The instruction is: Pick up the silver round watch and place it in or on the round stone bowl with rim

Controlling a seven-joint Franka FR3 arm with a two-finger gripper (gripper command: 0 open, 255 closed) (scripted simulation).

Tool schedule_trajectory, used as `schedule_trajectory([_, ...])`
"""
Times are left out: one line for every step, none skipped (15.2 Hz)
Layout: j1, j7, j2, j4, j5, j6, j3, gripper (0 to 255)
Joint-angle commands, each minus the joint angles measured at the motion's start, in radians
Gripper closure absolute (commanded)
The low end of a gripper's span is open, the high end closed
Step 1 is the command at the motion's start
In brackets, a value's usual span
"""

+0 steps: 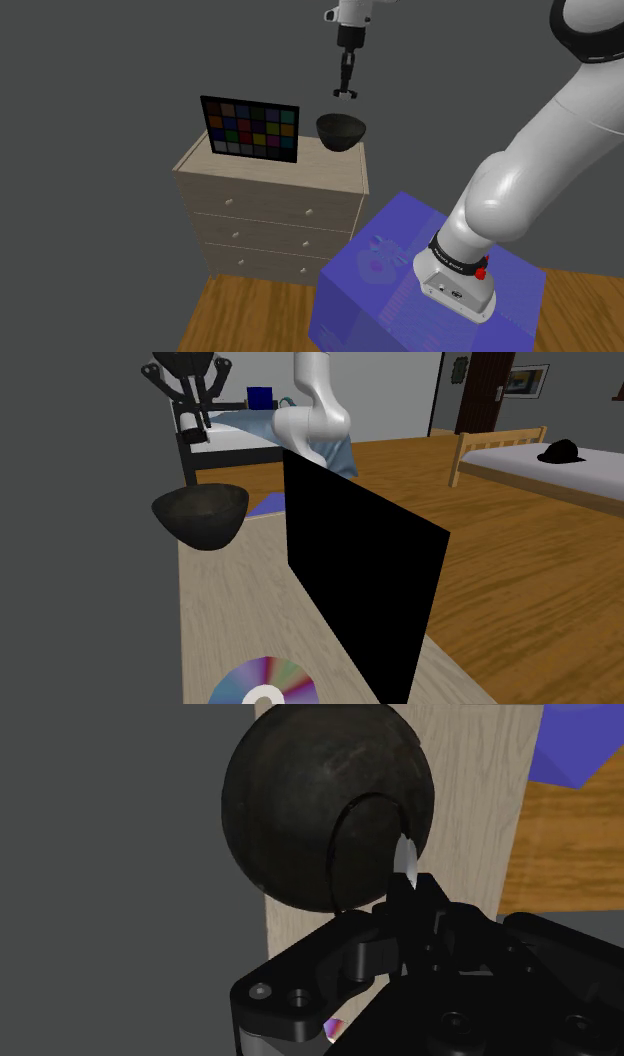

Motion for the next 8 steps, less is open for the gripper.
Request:
schedule_trajectory([-0.007,-0.02,0.016,0.011,0.0,0.004,-0.011,255])
schedule_trajectory([-0.007,-0.02,0.016,-0.003,0.0,0.017,-0.011,255])
schedule_trajectory([-0.007,-0.021,0.017,-0.016,0.0,0.031,-0.011,255])
schedule_trajectory([-0.007,-0.022,0.017,-0.029,0.0,0.044,-0.011,255])
schedule_trajectory([-0.007,-0.022,0.018,-0.041,0.001,0.057,-0.011,255])
schedule_trajectory([-0.007,-0.023,0.018,-0.054,0.001,0.071,-0.012,255])
schedule_trajectory([-0.008,-0.024,0.02,-0.066,0.001,0.084,-0.012,255])
schedule_trajectory([-0.008,-0.025,0.021,-0.078,0.001,0.097,-0.012,255])
